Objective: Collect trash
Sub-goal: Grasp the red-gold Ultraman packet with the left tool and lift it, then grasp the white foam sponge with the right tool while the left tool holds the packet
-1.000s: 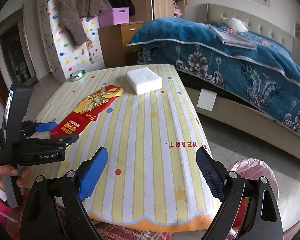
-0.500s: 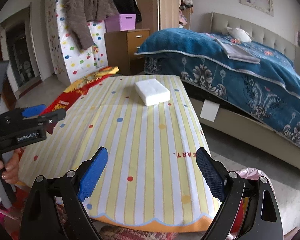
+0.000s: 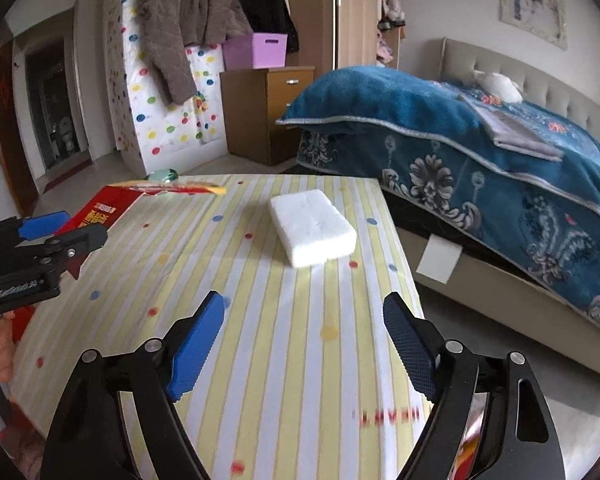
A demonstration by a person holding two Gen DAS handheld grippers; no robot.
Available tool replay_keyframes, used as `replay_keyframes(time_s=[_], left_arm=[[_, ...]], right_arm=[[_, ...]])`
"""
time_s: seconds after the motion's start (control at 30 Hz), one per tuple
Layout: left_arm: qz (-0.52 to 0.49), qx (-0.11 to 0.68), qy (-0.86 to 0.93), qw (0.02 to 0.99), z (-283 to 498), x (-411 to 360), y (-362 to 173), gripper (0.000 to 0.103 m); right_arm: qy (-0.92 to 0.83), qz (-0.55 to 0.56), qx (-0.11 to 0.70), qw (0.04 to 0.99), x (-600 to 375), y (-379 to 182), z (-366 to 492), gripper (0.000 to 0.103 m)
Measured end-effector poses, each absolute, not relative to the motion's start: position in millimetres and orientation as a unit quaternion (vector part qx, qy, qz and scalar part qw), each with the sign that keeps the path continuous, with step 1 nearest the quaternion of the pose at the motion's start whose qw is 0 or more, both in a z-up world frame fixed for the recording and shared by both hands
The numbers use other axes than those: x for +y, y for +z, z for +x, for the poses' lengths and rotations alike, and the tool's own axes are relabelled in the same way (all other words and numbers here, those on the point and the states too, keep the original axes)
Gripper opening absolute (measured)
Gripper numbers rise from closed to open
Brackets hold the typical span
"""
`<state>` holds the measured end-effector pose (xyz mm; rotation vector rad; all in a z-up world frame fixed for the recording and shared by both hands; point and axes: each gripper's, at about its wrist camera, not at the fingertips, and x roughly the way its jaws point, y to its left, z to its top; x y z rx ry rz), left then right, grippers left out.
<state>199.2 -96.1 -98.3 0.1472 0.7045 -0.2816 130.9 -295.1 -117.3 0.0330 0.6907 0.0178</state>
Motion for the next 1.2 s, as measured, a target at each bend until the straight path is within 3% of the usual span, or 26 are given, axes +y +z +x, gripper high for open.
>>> replay_keyframes(time_s=[0.17, 0.6, 0.7, 0.73, 1.2], left_arm=[[0.083, 0.341, -0.135, 0.927, 231, -113, -110, 0.077], [0.091, 0.365, -0.114, 0.919, 292, -138, -143, 0.077], [0.086, 0.371, -0.115, 0.917, 290, -137, -145, 0.078], [0.086, 0.371, -0.115, 0.917, 288, -137, -144, 0.078], [0.064, 0.367, -0.16, 0.914, 179, -130, -119, 0.078]], right_arm=[[0.016, 0.006, 0.358, 0.934, -300, -123, 173, 0.087], [0.036, -0.018, 0.426, 0.904, -308, -152, 254, 0.089], [0.046, -0.012, 0.422, 0.906, -309, -153, 253, 0.082], [0.042, -0.015, 0.416, 0.908, -309, -151, 249, 0.067], [0.039, 0.062, 0.405, 0.911, -313, -137, 120, 0.064]])
